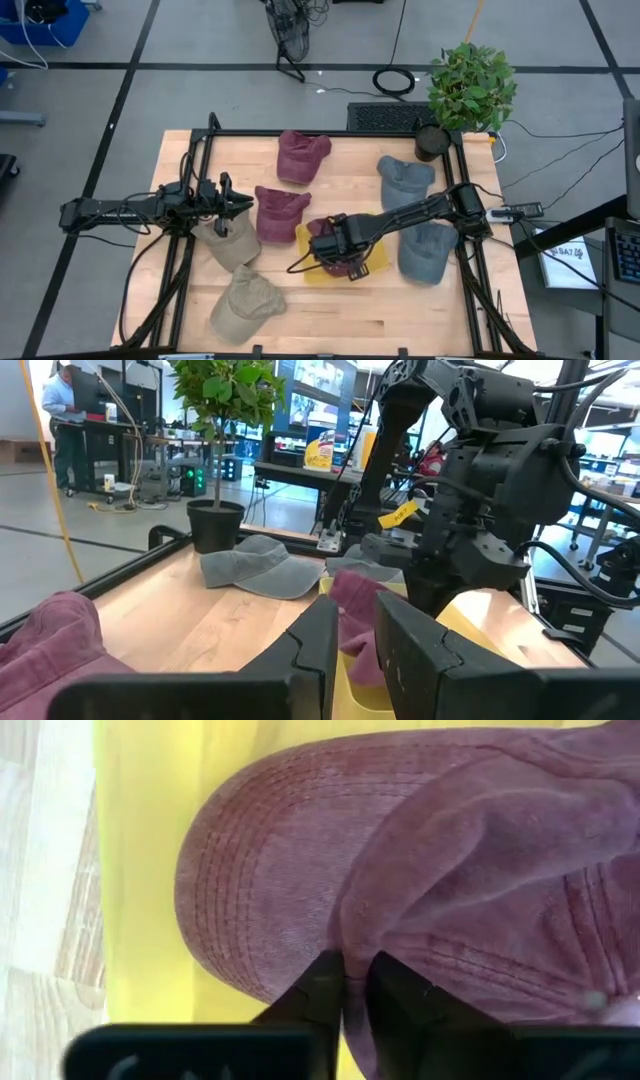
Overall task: Pick and place caps into container
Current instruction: Put the bottom violet cap into the yellow container
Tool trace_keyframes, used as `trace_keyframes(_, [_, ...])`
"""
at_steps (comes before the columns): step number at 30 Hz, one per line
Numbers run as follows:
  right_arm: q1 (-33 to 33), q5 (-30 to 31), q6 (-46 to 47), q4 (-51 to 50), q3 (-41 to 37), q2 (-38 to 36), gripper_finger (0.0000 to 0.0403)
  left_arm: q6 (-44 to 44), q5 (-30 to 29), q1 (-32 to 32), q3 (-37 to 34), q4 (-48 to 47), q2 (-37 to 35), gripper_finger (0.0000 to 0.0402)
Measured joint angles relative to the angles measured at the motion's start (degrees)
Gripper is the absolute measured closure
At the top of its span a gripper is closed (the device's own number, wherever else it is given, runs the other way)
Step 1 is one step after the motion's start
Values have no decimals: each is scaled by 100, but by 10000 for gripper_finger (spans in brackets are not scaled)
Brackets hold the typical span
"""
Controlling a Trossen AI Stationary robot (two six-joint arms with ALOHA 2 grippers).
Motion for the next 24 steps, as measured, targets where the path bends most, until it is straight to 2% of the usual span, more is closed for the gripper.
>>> trace_keyframes(8, [62, 79, 101, -21, 0, -1, 262, -58, 2, 0, 0, 2, 0, 330])
trace_keyframes(12, [115, 331, 232, -431, 181, -33, 228, -87, 2, 0, 0, 4, 0, 330])
trace_keyframes(18, [188, 360, 338, -889, 831, -217, 209, -89, 1, 0, 0, 30, 0, 330])
trace_keyframes(21, [210, 336, 311, -755, 1128, -406, 211, -90, 0, -4, 0, 51, 0, 330])
trace_keyframes(24, [211, 390, 290, -253, 1109, -688, 222, -90, 2, -4, 0, 48, 0, 330])
